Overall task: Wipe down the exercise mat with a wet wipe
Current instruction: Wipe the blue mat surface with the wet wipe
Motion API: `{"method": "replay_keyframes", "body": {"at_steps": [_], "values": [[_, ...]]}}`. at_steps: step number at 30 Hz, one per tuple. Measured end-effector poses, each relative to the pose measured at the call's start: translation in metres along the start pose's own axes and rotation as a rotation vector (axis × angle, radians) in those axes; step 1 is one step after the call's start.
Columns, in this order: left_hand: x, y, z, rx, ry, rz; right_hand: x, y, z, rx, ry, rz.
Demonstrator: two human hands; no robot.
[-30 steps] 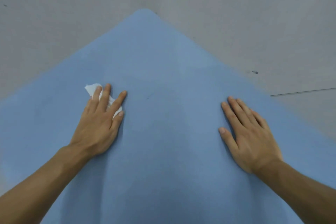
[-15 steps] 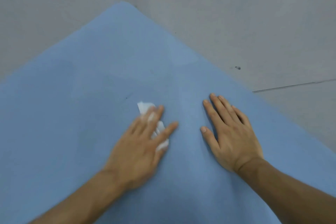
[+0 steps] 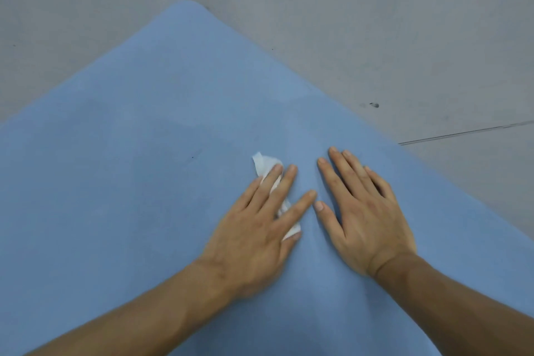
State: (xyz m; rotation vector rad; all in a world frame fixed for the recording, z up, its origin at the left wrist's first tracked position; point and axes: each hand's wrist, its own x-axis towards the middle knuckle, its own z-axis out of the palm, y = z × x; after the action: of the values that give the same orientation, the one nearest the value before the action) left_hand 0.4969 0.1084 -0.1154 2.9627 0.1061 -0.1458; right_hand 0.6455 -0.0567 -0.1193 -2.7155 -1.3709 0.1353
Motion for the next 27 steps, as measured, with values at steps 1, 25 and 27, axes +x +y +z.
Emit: {"method": "replay_keyframes", "body": {"at_steps": [1,25,27], "values": [[-0.008,-0.006,0.000,-0.009,-0.001,0.015,0.000,0.000,0.000,0.002,0.003,0.001],[0.030,-0.105,-0.031,0.008,-0.071,0.072,0.001,0.001,0.000,0.003,-0.012,-0.004],[0.019,-0.142,-0.038,-0.003,-0.063,-0.043,0.001,0.001,0.001,-0.003,-0.021,-0.005]]}}
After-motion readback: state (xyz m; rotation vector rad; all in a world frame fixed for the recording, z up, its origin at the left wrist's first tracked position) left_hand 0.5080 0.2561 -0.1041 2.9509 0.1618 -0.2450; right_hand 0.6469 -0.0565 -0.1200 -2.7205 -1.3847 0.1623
